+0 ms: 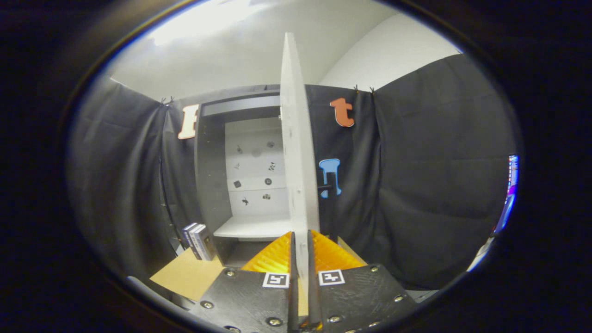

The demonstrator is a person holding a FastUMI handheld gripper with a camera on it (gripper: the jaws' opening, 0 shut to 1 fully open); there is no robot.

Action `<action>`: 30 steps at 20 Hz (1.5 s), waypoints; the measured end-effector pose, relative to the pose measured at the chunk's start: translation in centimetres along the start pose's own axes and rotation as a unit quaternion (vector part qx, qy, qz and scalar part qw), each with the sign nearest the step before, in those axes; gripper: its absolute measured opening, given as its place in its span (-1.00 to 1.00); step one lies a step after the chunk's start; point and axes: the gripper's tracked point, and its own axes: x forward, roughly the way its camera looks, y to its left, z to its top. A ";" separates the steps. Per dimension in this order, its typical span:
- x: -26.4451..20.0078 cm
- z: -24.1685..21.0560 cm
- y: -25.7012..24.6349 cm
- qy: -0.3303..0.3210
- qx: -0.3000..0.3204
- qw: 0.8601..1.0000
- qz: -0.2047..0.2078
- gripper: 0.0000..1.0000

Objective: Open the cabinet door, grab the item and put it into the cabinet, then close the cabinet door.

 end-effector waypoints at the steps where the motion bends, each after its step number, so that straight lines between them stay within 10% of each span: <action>1: 0.2 -0.5 1.7 0.003 0.006 1.000 0.012 -0.82; 3: 0.4 -2.1 5.0 0.010 0.015 0.999 0.029 -0.66; 9: 4.2 -9.3 13.8 0.064 0.022 0.994 0.084 0.74; 13: 7.6 -15.5 18.5 0.106 0.007 0.989 0.101 0.98; 30: 16.2 -43.1 26.0 0.289 0.015 0.953 0.087 0.95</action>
